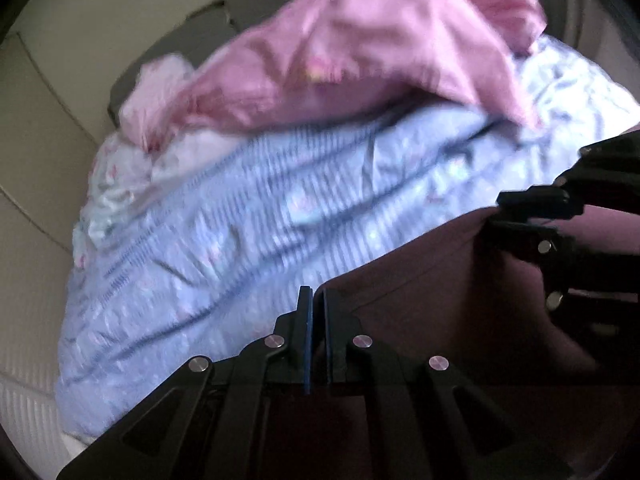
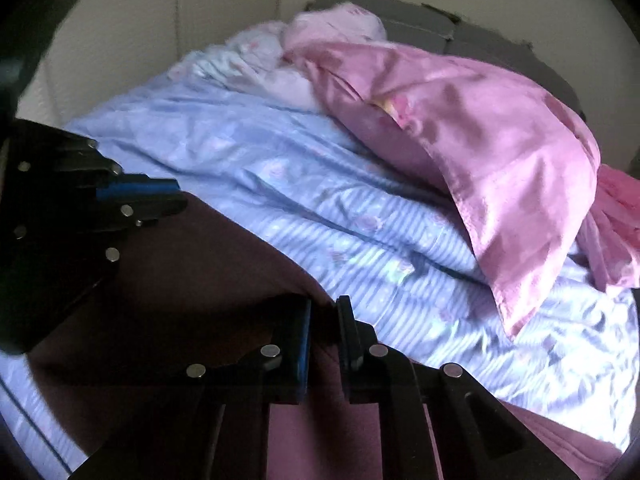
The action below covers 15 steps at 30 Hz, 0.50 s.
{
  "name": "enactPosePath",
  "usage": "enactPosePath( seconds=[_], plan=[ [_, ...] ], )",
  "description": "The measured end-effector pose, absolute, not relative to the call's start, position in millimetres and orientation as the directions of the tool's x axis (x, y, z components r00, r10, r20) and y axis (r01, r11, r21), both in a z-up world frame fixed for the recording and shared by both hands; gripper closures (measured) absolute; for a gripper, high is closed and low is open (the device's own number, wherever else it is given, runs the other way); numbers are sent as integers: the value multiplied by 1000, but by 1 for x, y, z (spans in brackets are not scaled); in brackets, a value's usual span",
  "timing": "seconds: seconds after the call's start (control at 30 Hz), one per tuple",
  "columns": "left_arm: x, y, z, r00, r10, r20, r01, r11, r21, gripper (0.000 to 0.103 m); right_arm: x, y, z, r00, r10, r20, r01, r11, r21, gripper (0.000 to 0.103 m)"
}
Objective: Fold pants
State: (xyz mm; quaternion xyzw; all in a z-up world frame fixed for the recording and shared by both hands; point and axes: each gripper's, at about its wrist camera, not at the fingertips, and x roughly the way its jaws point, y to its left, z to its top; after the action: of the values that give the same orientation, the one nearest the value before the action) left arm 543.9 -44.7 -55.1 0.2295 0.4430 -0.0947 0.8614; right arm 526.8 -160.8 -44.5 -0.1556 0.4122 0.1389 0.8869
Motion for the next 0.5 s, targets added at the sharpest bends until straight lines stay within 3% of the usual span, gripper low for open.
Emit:
enactPosePath(
  seconds=[0.1,0.13,0.2,0.23,0.27,0.3,0.37,0.5],
  plan=[
    [546,-41,-68,559,55,-827,346,891,293,87,538,-156,-66,586,50,-809,-328,927,-181,84],
    [542,-38,-63,569,50,-821,340,894,291,81,538,-155,-71,576,37,-817,-330,924,-191,76],
    [535,-27,-47,584,29,-811,323,909,265,64,532,-152,-70,602,0,-798,-322,915,-243,64],
    [530,-17,-33,595,7,-804,311,920,238,51,529,-152,-66,617,-4,-787,-323,911,-257,52],
    [525,-9,-23,603,-13,-797,306,927,216,46,524,-155,-58,637,-7,-771,-315,911,-268,46],
    [517,2,-9,616,-48,-786,309,933,185,45,521,-158,-53,645,5,-764,-312,915,-258,46],
    [496,22,16,643,-76,-762,309,936,167,32,512,-163,-36,656,46,-754,-313,925,-216,46],
    [460,69,35,654,-53,-755,301,933,196,31,484,-163,-3,679,128,-723,-325,935,-140,41]
  ],
)
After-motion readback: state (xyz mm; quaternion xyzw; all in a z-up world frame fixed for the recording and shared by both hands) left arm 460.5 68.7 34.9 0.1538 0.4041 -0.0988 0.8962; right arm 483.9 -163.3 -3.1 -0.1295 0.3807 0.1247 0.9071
